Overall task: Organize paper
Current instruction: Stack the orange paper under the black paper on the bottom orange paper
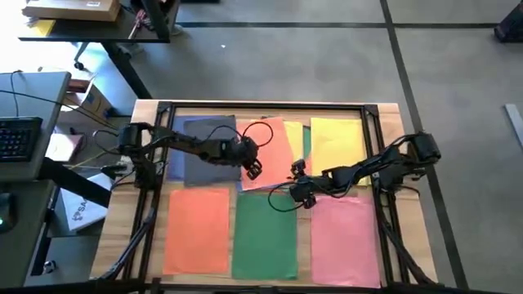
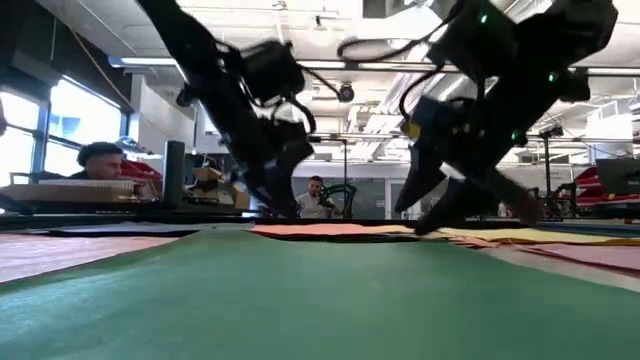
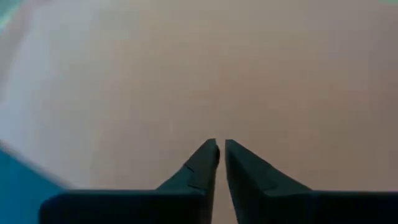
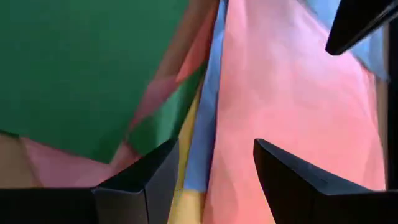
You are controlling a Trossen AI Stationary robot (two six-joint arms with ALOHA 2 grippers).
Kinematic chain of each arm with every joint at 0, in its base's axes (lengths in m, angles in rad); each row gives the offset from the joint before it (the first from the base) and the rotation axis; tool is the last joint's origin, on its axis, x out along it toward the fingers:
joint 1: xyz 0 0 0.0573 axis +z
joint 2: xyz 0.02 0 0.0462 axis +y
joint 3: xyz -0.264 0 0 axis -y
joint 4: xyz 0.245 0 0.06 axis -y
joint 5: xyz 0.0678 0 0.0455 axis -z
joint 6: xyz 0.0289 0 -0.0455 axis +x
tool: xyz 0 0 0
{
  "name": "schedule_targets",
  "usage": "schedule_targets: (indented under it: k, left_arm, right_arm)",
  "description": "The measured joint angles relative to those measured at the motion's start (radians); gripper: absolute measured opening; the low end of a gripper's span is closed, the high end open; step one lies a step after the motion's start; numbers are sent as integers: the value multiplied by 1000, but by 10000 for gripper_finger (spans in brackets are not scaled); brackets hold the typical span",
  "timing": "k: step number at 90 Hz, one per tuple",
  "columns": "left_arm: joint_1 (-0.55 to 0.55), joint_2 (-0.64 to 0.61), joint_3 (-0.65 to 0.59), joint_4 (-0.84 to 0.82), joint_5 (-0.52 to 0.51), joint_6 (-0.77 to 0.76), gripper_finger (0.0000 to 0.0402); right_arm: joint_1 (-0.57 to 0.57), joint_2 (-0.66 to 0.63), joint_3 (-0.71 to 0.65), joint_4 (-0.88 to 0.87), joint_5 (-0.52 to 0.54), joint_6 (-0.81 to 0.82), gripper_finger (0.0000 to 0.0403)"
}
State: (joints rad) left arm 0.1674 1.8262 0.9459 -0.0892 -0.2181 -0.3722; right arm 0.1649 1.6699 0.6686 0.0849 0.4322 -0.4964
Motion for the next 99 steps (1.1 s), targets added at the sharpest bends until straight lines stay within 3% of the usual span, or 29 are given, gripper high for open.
schedule_targets:
  k: [31,64,82,99]
  left_arm:
    - [-2,85,6,27,15,19,2]
    - [-4,85,2,33,15,29,2]
    - [-5,86,2,36,20,28,2]
    - [-14,87,2,40,20,29,2]
  right_arm:
    - [-1,9,52,-36,118,24,192]
    - [-36,37,83,-162,56,1,192]
    - [-47,58,83,-117,172,-2,192]
    - [-29,58,83,-111,207,-2,192]
